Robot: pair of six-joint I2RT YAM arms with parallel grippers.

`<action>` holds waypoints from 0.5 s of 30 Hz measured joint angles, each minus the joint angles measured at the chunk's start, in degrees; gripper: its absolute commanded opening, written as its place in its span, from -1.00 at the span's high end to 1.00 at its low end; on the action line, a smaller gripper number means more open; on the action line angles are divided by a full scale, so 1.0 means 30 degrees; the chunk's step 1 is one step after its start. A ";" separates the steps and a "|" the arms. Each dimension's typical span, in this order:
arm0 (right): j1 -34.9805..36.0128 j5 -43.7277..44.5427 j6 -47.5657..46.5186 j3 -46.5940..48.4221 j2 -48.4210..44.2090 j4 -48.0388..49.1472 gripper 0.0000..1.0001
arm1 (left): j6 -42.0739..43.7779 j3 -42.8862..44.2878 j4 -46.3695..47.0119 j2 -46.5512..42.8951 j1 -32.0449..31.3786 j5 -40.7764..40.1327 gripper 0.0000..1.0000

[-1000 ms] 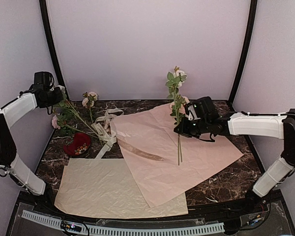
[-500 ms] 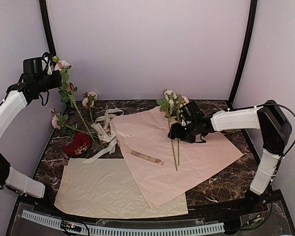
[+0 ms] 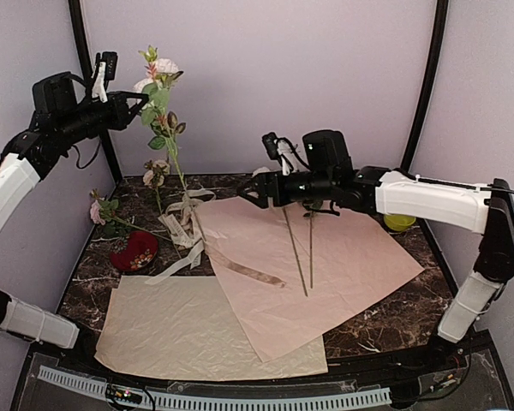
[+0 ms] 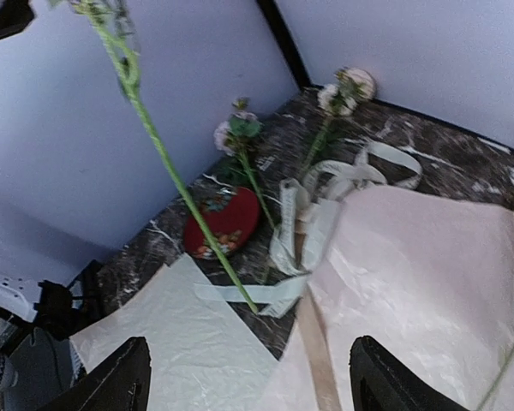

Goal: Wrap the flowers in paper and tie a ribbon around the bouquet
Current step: Pass from the left arm to the right

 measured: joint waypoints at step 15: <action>0.2761 -0.2266 0.0452 0.2645 0.2871 0.4860 1.00 | -0.4692 -0.0758 0.4583 0.1596 -0.3825 0.3665 1.00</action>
